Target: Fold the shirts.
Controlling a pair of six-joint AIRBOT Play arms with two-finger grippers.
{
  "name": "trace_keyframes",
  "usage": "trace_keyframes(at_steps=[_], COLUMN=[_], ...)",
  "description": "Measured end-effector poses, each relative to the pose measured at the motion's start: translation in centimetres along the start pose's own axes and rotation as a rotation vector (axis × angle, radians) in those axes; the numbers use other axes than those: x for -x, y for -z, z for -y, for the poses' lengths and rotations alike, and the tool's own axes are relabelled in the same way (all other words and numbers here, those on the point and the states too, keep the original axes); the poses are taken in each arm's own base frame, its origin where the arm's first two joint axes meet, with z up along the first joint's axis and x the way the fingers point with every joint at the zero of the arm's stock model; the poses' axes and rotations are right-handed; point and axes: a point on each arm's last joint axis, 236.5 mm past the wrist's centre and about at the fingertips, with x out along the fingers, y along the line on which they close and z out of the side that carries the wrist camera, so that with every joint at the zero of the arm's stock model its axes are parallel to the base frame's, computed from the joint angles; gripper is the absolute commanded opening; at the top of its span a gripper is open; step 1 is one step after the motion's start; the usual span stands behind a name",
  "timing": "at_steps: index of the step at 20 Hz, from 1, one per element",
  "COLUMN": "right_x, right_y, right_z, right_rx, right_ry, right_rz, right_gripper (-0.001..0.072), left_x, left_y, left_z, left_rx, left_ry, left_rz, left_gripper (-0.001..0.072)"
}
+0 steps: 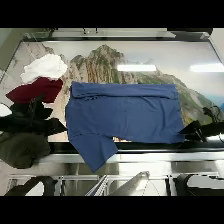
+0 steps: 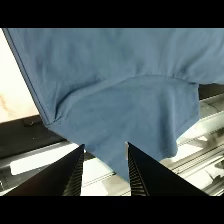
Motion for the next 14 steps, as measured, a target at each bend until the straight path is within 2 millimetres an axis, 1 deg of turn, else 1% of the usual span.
trace_keyframes(at_steps=[4,7,11,14], right_x=[-1.1,-1.5,-1.7,-1.8], right_y=[0.4,0.6,0.7,0.6], right_z=[-1.0,-1.4,-1.6,-1.7], right_rx=[0.039,0.061,0.071,0.071], right_ry=[0.000,0.001,0.002,-0.002], right_rz=[-0.046,-0.065,-0.073,-0.072], right_gripper=[0.0498,0.0498,0.0498,0.0498], left_x=[-0.8,-1.7,-3.5,-5.3], left_y=[2.3,3.9,6.4,7.1], left_z=[-0.1,-0.4,-0.4,0.2], left_rx=[0.030,0.078,0.130,0.139], left_ry=[0.001,0.004,0.017,0.034], left_rz=[-0.011,-0.032,-0.089,-0.085], left_gripper=[0.0282,0.0283,0.0283,0.0284])
